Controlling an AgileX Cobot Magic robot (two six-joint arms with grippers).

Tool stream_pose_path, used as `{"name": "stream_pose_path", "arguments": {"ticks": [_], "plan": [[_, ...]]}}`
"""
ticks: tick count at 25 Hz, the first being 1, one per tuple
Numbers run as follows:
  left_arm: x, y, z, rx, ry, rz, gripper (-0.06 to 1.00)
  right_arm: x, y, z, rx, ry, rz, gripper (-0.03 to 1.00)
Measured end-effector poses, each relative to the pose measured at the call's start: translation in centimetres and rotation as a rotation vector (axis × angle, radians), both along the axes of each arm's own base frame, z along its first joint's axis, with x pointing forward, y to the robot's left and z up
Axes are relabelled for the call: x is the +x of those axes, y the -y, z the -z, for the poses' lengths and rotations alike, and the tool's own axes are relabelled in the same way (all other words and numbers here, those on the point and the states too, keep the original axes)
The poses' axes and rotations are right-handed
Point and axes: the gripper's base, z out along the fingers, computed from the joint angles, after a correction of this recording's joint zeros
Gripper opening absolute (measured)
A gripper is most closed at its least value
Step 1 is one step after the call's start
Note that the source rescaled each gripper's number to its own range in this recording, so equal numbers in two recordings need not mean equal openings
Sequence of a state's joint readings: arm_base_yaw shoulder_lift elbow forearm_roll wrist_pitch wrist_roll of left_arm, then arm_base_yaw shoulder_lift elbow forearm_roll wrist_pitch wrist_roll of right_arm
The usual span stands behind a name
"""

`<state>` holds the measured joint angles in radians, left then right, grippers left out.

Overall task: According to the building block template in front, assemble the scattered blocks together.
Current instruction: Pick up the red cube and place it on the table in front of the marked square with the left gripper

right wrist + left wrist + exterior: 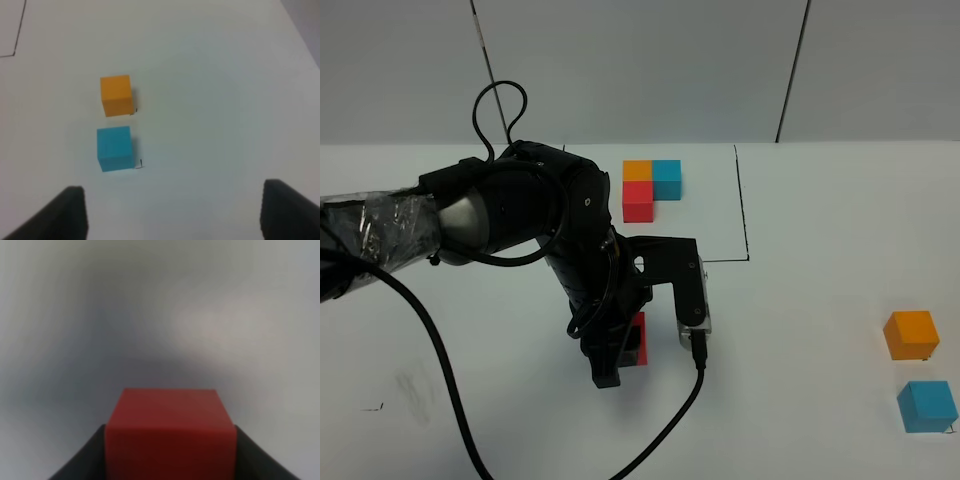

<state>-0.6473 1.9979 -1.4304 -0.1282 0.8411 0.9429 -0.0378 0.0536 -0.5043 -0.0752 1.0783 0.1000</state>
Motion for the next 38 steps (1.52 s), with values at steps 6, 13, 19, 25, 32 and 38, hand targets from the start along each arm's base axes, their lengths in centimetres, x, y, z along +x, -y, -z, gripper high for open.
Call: {"name": "stream_pose_path", "arguments": {"ticks": [6,13,19,25,32,38], "plan": [[0.2,0.0,0.2,0.011,0.017,0.009,0.0,0.0,0.0,0.0,0.0,0.0,0.0,0.49],[0.6,0.1,2.5,0.044,-0.001,0.011,0.0,0.0,0.0,0.0,0.0,0.0,0.0,0.49],[1.1,0.4,3.6,0.035,0.019,0.018,0.0,0.0,0.0,0.0,0.0,0.0,0.0,0.49],[1.3,0.5,4.2,0.032,0.031,0.032,0.0,0.0,0.0,0.0,0.0,0.0,0.0,0.49],[1.3,0.6,5.0,0.043,0.016,0.037,0.0,0.0,0.0,0.0,0.0,0.0,0.0,0.49],[1.4,0.6,6.0,0.048,0.01,0.036,0.0,0.0,0.0,0.0,0.0,0.0,0.0,0.49]]}}
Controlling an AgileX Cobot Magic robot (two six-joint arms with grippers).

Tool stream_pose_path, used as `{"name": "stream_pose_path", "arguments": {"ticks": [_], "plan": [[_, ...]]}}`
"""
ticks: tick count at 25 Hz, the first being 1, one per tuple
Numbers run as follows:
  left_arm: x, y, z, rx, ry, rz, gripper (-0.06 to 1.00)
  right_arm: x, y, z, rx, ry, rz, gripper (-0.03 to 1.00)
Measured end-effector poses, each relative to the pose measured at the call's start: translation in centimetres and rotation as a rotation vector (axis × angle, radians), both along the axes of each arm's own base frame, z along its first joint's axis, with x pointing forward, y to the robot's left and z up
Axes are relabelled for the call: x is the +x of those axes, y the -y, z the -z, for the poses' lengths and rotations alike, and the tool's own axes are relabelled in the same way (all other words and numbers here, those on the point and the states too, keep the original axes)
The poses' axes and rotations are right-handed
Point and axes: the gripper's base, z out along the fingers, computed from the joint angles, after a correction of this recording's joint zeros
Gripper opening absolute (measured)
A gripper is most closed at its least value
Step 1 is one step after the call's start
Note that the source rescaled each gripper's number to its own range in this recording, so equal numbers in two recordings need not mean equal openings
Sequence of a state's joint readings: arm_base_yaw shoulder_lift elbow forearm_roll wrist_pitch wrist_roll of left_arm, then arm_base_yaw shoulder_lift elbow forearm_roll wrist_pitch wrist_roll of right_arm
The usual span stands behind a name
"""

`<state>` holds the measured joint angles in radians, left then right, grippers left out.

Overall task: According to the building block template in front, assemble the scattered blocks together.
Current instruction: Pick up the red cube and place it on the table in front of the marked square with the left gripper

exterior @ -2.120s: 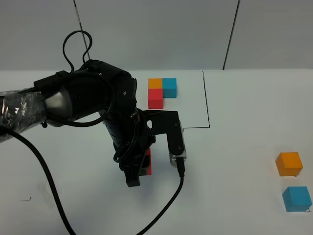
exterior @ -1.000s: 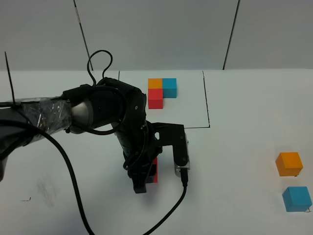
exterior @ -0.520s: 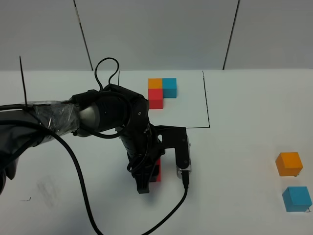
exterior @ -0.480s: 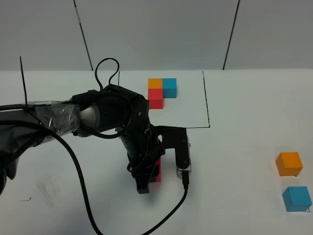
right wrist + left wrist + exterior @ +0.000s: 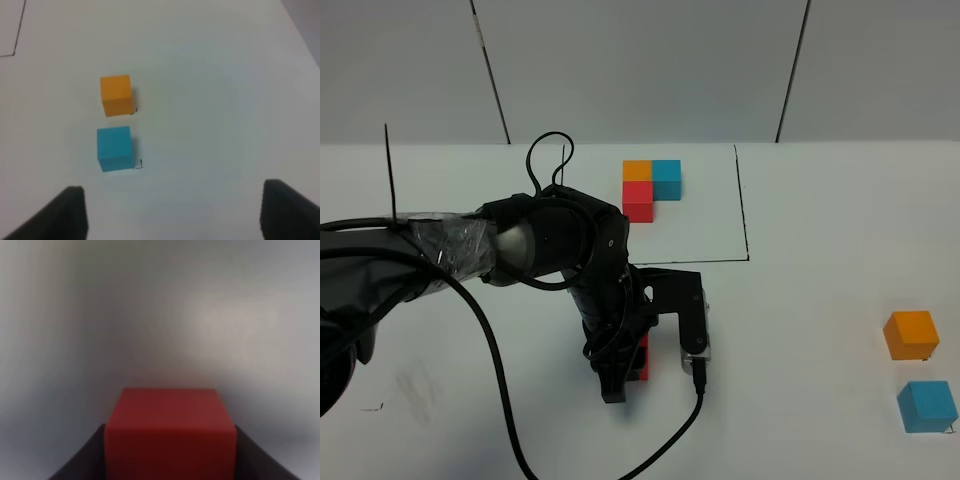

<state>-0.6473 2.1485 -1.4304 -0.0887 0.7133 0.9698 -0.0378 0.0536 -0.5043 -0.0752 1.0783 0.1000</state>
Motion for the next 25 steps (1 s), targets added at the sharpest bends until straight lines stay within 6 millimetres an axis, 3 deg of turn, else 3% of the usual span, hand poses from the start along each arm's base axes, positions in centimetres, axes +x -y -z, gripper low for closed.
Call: {"name": "stream_pose_path", "arguments": {"ticks": [25], "plan": [[0.04,0.08,0.09,-0.007,0.003,-0.004,0.02,0.0,0.0,0.0,0.0,0.0,0.0,0.49]]}}
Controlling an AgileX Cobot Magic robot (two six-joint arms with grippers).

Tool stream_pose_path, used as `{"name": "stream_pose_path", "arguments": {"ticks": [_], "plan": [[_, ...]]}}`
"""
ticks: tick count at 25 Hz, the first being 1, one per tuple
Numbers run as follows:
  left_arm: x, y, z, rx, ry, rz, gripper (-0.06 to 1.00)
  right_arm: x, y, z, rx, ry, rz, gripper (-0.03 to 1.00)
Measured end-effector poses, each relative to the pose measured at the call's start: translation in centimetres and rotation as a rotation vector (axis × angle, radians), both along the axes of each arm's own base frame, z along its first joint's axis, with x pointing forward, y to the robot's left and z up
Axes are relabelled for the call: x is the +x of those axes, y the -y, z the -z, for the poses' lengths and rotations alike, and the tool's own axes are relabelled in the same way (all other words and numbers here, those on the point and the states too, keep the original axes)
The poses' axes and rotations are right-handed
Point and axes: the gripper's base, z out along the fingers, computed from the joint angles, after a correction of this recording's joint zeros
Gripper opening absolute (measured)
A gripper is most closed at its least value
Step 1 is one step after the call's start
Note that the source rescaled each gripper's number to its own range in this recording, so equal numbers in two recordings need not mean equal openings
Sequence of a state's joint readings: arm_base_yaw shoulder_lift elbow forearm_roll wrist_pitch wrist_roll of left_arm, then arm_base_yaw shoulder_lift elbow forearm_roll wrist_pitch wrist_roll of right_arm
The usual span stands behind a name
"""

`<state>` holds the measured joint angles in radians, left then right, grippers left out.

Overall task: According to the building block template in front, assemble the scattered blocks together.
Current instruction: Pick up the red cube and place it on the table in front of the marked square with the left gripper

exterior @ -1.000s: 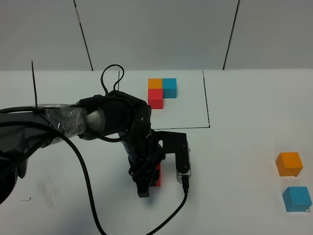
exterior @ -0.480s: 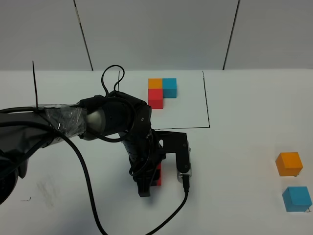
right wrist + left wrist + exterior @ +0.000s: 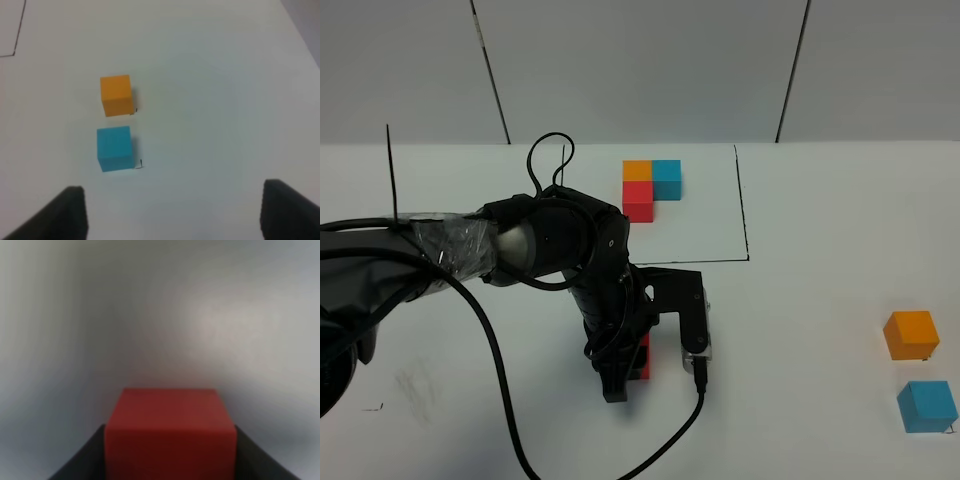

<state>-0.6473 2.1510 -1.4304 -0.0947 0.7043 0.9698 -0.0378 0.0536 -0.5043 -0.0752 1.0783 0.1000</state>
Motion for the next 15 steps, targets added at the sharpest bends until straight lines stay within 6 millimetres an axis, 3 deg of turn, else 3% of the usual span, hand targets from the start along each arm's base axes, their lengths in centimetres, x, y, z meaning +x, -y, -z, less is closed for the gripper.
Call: {"name": "stream_pose_path", "arguments": {"ticks": [2,8,15], "plan": [[-0.03,0.06,0.08,-0.005,-0.005,-0.006,0.11,0.0,0.0,0.0,0.0,0.0,0.0,0.49],[-0.03,0.11,0.23,-0.01,-0.011,-0.02,0.52,0.0,0.0,0.0,0.0,0.0,0.0,0.49],[-0.02,0.12,0.23,-0.011,-0.01,-0.026,0.6,0.0,0.0,0.0,0.0,0.0,0.0,0.49]]}}
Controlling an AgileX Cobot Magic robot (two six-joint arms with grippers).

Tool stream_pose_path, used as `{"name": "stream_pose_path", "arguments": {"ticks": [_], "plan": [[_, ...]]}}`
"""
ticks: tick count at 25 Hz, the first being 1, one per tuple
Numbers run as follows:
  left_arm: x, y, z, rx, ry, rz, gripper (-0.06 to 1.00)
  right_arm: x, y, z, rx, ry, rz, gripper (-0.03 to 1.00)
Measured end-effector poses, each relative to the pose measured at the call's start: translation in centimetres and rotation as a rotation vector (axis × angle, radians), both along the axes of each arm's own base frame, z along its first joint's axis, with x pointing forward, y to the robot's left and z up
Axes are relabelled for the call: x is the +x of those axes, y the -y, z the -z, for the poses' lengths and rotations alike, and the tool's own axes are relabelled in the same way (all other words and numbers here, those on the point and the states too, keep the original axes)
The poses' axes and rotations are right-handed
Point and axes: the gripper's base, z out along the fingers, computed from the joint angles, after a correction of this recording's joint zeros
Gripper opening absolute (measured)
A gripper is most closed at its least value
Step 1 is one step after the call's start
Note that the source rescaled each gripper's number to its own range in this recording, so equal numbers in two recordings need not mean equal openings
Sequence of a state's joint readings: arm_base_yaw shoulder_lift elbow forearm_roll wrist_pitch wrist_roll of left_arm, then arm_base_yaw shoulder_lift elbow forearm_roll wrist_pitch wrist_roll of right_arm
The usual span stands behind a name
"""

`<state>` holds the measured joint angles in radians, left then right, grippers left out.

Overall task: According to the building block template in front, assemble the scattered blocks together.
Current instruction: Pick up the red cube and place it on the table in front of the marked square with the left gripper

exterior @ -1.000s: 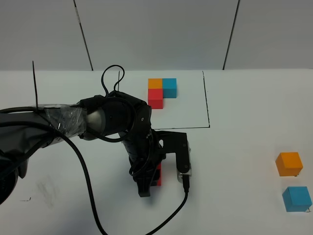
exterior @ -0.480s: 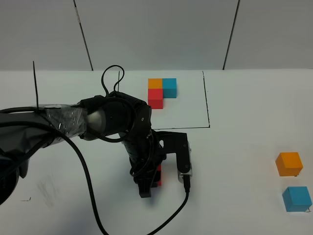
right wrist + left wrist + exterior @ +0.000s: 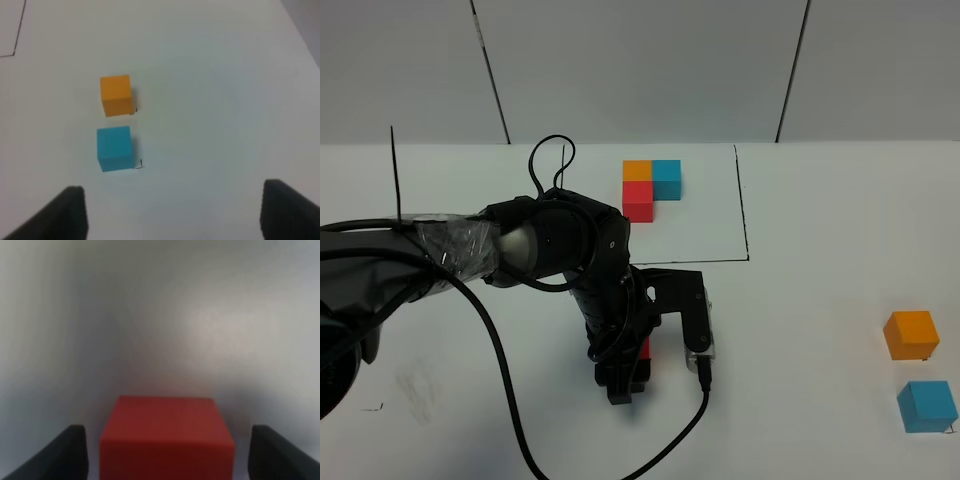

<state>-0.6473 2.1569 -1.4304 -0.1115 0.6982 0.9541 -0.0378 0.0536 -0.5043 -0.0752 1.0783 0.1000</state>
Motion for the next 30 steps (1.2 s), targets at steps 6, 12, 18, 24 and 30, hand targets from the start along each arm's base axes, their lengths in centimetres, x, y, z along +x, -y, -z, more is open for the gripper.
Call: {"name": "stream_pose_path", "arguments": {"ticks": [6,12,18,24,30], "plan": [[-0.1,-0.1,0.0,0.008,-0.013,-0.003,0.61,0.0,0.0,0.0,0.0,0.0,0.0,0.49],[-0.2,-0.1,-0.4,0.007,-0.011,-0.001,0.61,0.0,0.0,0.0,0.0,0.0,0.0,0.49],[-0.2,-0.3,-2.9,-0.007,0.035,0.0,0.61,0.0,0.0,0.0,0.0,0.0,0.0,0.49],[-0.5,-0.8,-5.1,0.01,0.049,-0.034,0.61,0.0,0.0,0.0,0.0,0.0,0.0,0.49],[-0.6,-2.0,-8.7,0.031,0.141,-0.169,0.61,0.0,0.0,0.0,0.0,0.0,0.0,0.49]]}}
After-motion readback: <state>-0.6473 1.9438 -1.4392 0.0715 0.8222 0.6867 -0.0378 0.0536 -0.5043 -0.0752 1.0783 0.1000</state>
